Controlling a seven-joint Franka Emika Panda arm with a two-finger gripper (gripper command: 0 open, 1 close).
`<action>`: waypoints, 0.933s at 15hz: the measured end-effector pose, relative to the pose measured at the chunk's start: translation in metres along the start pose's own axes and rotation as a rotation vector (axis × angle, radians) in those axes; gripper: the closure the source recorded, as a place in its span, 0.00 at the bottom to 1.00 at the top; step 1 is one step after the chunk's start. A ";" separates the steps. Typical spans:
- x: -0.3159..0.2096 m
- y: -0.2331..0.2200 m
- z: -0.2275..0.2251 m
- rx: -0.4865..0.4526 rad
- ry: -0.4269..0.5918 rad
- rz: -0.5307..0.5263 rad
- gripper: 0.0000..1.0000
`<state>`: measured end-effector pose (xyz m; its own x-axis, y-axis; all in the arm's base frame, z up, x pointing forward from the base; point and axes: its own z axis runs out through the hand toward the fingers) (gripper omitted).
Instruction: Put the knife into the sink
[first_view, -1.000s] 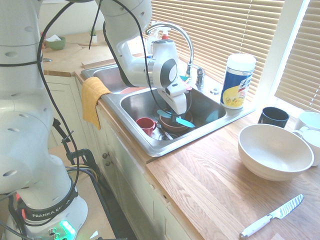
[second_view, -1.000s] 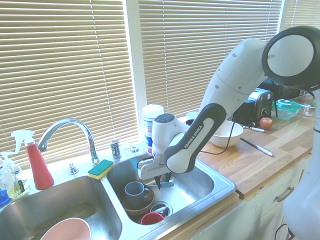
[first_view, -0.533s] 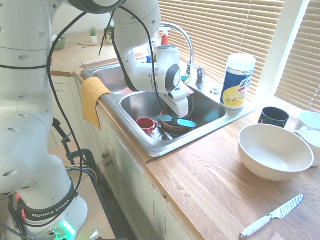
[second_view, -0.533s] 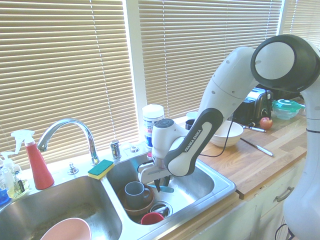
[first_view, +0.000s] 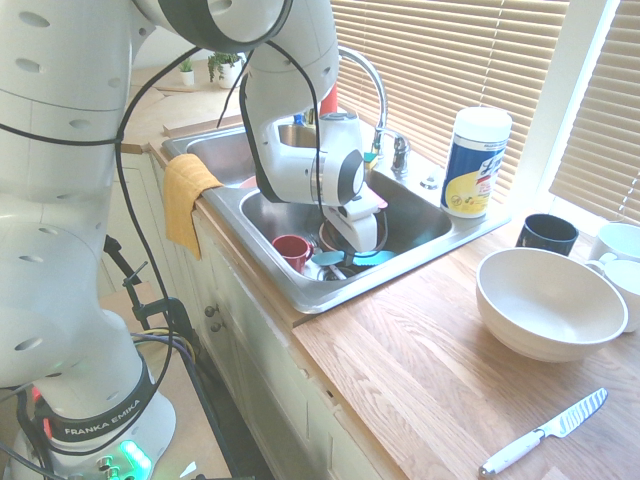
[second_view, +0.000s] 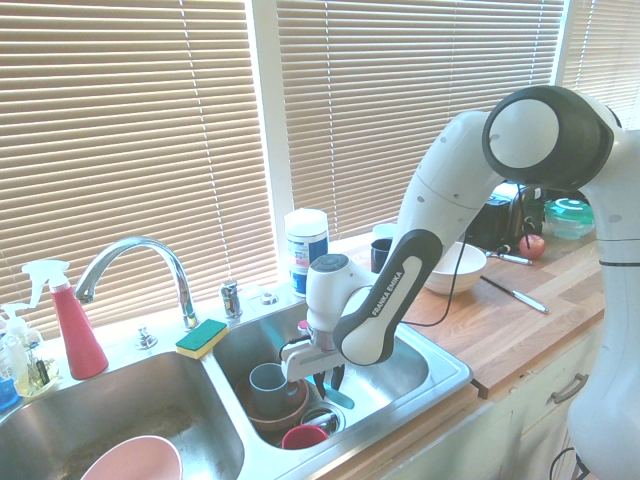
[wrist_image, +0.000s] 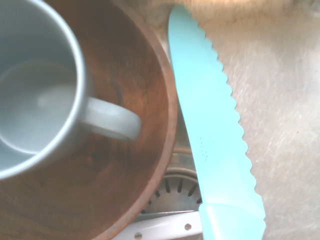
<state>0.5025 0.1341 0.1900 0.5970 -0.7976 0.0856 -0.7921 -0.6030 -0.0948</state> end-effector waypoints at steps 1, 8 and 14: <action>0.000 0.000 0.006 -0.002 -0.010 0.011 0.00; -0.007 -0.002 0.023 -0.024 -0.026 0.010 0.00; -0.011 -0.003 0.021 -0.013 -0.020 -0.003 0.00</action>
<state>0.5015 0.1442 0.1687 0.6014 -0.7962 0.0663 -0.7920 -0.6050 -0.0816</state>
